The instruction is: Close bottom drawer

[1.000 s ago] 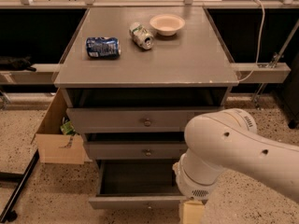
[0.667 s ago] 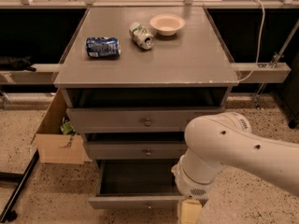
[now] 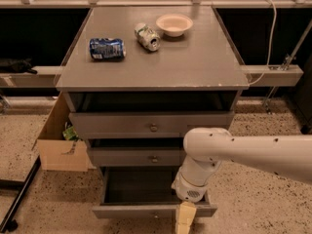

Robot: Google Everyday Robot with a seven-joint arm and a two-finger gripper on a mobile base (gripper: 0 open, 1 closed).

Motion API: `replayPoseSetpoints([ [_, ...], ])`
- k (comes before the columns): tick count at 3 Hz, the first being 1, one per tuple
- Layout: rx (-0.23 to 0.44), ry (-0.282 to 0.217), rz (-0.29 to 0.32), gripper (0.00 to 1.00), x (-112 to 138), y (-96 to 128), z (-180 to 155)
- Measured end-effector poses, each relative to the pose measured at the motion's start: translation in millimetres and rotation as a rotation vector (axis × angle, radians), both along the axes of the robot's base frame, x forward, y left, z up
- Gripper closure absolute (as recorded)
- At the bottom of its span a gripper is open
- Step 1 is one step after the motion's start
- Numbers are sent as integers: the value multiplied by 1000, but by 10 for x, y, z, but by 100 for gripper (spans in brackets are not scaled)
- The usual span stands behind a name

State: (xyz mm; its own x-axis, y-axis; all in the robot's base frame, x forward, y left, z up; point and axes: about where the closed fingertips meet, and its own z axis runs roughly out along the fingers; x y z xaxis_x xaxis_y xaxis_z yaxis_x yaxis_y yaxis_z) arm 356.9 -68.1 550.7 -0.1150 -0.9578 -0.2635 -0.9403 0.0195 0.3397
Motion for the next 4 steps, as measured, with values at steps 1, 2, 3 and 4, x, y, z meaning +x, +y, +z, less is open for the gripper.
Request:
replayPoseSetpoints([
  [1,15,38,-13,0,-55,5,-158],
  [2,32,26,-37,0,-58,-12,-153],
  [3,113,-1,-95,0,-286,13,-237],
  [4,230,-65,-179,0,-610,67,-382],
])
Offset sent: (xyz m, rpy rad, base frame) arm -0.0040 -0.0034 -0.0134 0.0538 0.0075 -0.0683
